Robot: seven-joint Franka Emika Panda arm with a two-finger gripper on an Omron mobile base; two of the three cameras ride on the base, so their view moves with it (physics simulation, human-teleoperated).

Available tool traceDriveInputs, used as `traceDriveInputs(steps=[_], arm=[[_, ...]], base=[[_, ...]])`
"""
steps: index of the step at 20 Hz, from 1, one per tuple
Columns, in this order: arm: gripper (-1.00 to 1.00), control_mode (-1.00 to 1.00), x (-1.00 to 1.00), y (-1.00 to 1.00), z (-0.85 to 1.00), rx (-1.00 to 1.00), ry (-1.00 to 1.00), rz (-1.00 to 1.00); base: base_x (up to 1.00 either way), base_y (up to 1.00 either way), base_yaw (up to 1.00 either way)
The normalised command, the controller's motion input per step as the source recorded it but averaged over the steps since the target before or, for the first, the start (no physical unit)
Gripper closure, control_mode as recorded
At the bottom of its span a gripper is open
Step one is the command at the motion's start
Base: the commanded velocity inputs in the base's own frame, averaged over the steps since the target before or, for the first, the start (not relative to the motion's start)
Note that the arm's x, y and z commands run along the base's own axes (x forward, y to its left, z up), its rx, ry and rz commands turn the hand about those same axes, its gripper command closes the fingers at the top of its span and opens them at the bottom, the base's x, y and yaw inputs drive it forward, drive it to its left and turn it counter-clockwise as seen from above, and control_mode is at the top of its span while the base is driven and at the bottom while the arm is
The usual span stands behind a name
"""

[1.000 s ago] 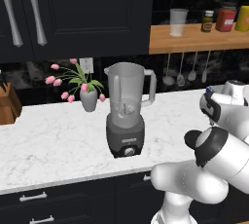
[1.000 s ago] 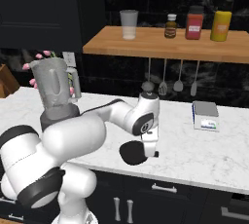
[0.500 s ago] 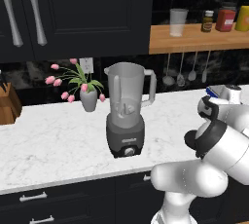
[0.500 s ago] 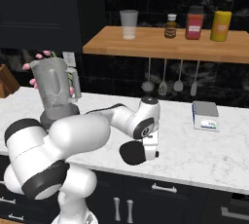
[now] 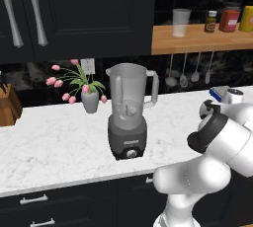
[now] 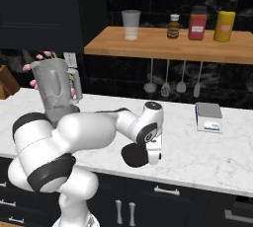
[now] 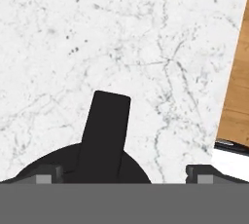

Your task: Close the lid blender by securely placing the lid on top.

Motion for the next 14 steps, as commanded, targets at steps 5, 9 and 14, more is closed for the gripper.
traceDriveInputs(steps=[5,9,14], arm=[[-1.0,-1.0,0.11,-0.08,-0.13,0.02,0.0,0.0],[-1.0,-1.0,0.16,-0.06,-0.13,0.02,0.0,0.0],[-1.0,-1.0,0.15,-0.05,-0.15,0.02,0.0,0.0]], base=[[0.0,0.0,0.0],[0.0,0.0,0.0],[0.0,0.0,0.0]])
